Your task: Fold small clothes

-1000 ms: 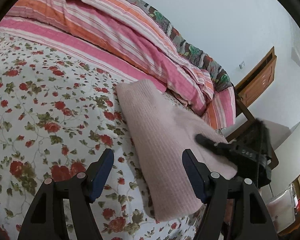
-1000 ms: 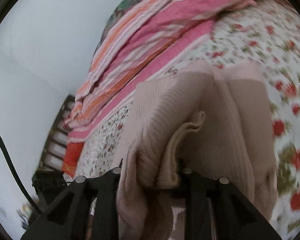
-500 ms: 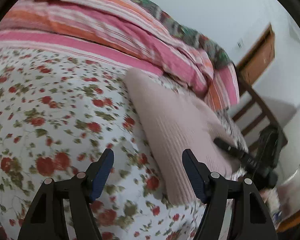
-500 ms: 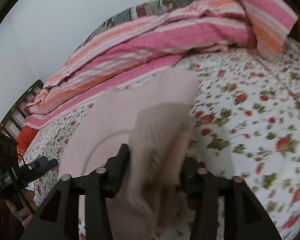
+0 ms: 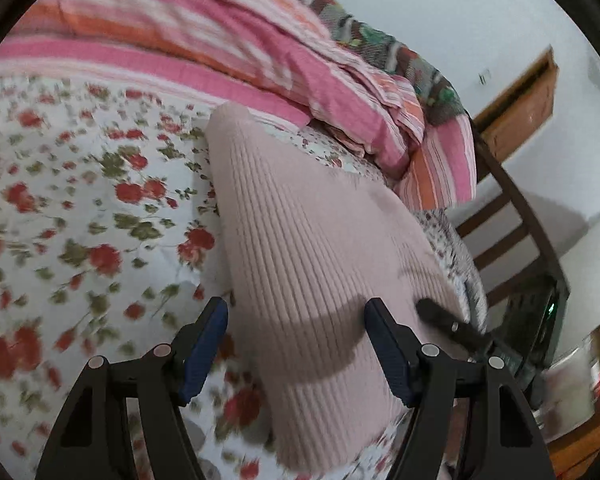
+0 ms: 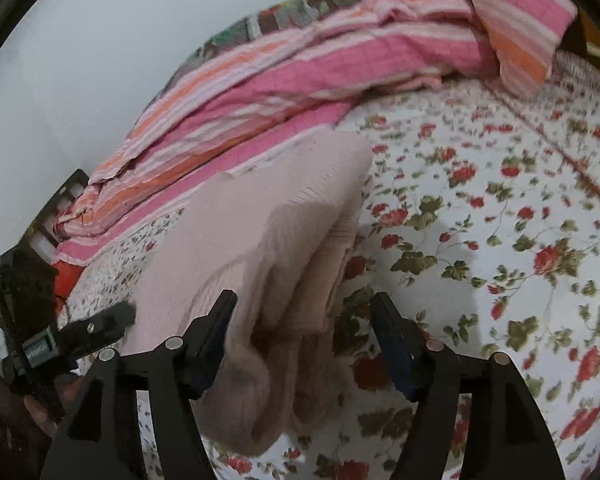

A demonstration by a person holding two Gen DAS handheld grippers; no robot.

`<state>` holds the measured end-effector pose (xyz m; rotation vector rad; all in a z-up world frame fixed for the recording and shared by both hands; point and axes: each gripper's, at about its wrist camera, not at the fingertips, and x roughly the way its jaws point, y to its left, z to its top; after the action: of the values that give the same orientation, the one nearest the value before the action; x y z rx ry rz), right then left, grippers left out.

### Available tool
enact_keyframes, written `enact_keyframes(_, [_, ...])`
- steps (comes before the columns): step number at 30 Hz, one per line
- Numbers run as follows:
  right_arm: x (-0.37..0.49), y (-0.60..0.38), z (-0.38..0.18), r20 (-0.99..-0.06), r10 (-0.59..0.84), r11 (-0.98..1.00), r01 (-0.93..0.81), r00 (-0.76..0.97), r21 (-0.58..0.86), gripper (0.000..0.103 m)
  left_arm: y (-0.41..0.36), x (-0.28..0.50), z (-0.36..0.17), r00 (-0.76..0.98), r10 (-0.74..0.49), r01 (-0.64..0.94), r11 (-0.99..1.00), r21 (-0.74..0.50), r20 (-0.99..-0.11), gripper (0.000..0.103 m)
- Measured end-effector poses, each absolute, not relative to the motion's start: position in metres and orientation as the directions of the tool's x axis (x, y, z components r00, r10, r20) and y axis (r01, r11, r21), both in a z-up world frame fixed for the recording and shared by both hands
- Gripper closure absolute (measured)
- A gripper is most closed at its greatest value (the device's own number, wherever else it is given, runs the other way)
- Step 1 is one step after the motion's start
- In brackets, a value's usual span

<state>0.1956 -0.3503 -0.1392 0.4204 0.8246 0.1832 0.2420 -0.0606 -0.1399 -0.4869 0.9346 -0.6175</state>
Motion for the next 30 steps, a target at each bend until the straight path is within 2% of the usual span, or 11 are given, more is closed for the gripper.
enact_keyframes(6, [0.223,-0.360,-0.155,-0.665,0.381,0.848,0.044,0.642,0.528,0.030,-0.075,0.272,-0.159,0.419,-0.701,0.222,0.695,-0.684,-0.576,0.034])
enact_keyframes(8, [0.231,-0.355,-0.158,-0.668,0.401,0.847,0.024,0.627,0.531,0.031,-0.080,0.274,-0.158,0.435,-0.688,0.223,0.707,-0.671,-0.581,0.050])
enact_keyframes(10, [0.236,-0.350,-0.161,-0.659,0.437,0.836,-0.007,0.613,0.548,0.055,-0.080,0.273,-0.153,0.462,-0.679,0.239,0.715,-0.657,-0.570,0.060])
enact_keyframes(12, [0.238,-0.346,-0.159,-0.648,0.449,0.829,-0.016,0.615,0.559,0.066,-0.075,0.272,-0.148,0.485,-0.678,0.248,0.713,-0.656,-0.553,0.064])
enact_keyframes(17, [0.241,-0.320,-0.139,-0.617,0.455,0.840,-0.079,0.642,0.536,0.075,-0.038,0.271,-0.136,0.562,-0.630,0.217,0.738,-0.639,-0.536,0.066])
enact_keyframes(23, [0.268,-0.256,-0.140,-0.589,0.551,0.799,-0.169,0.591,0.577,0.077,0.030,0.272,-0.129,0.617,-0.535,0.159,0.803,-0.574,-0.577,0.066])
enact_keyframes(25, [0.277,-0.230,-0.144,-0.604,0.564,0.799,-0.186,0.562,0.572,0.073,0.045,0.276,-0.136,0.611,-0.508,0.127,0.820,-0.559,-0.607,0.063])
enact_keyframes(27, [0.282,-0.214,-0.148,-0.638,0.547,0.818,-0.185,0.542,0.544,0.061,0.051,0.278,-0.145,0.603,-0.483,0.102,0.836,-0.539,-0.635,0.057])
enact_keyframes(30, [0.274,-0.207,-0.143,-0.678,0.488,0.866,-0.211,0.549,0.453,0.053,0.049,0.268,-0.143,0.650,-0.435,0.125,0.870,-0.477,-0.623,0.044])
